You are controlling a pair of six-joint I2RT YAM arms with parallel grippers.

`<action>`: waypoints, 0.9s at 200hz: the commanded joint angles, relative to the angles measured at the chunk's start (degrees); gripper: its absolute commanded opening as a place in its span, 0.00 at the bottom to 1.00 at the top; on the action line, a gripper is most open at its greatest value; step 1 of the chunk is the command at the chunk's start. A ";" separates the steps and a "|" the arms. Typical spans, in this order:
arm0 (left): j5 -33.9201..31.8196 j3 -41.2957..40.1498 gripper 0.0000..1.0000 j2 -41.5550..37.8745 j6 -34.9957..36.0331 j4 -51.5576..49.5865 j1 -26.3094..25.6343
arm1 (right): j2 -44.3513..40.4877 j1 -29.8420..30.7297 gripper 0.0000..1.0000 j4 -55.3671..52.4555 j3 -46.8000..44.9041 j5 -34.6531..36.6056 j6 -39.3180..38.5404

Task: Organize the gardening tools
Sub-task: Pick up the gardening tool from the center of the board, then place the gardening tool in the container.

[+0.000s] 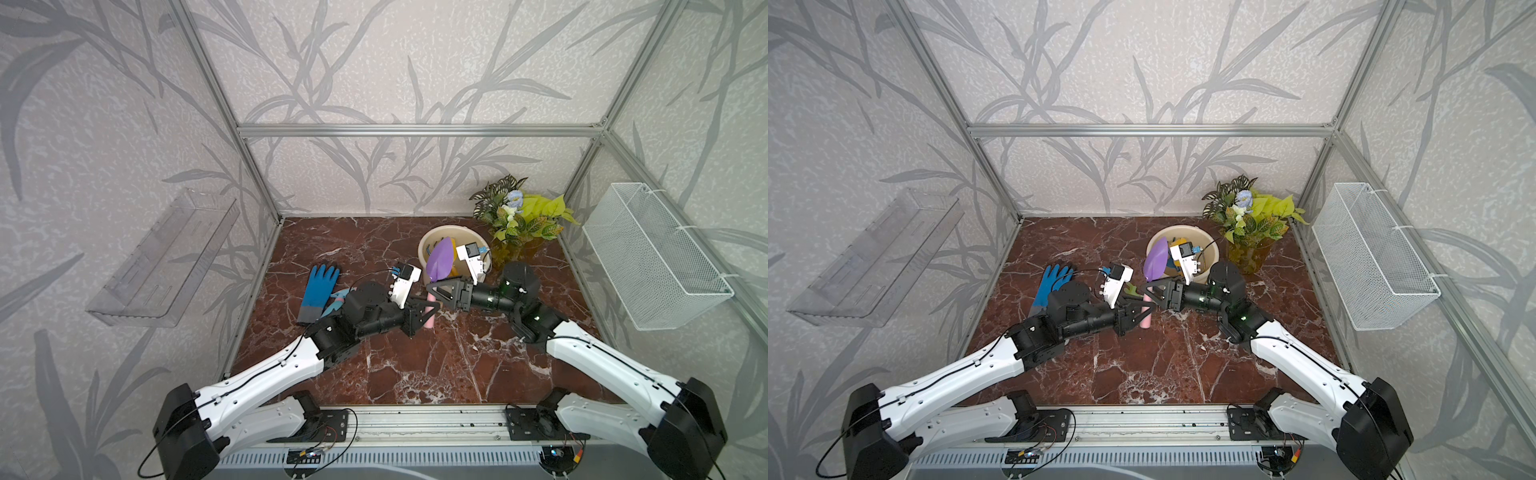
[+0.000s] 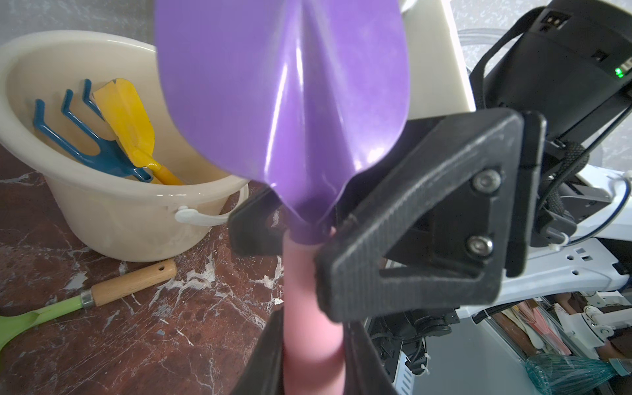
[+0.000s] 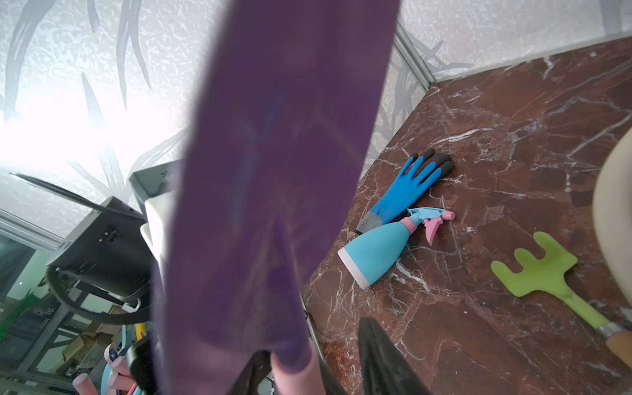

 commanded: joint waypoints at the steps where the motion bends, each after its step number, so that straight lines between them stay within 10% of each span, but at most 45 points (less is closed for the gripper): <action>1: 1.10 -0.12 0.00 -0.04 0.36 2.76 -0.12 | -0.59 0.33 0.43 2.78 2.00 -0.80 1.50; 99: 0.07 0.10 0.00 1.03 0.72 2.28 -0.14 | 1.76 0.42 0.06 5.02 2.62 -0.82 1.49; 149: -4.19 -2.46 0.60 -0.73 -0.36 1.48 -0.11 | -0.26 0.42 0.01 -2.81 4.77 4.72 -5.56; 180: -6.77 -3.63 0.74 -2.42 -0.34 0.22 -0.05 | -1.40 0.29 0.01 -11.14 8.87 11.96 -12.11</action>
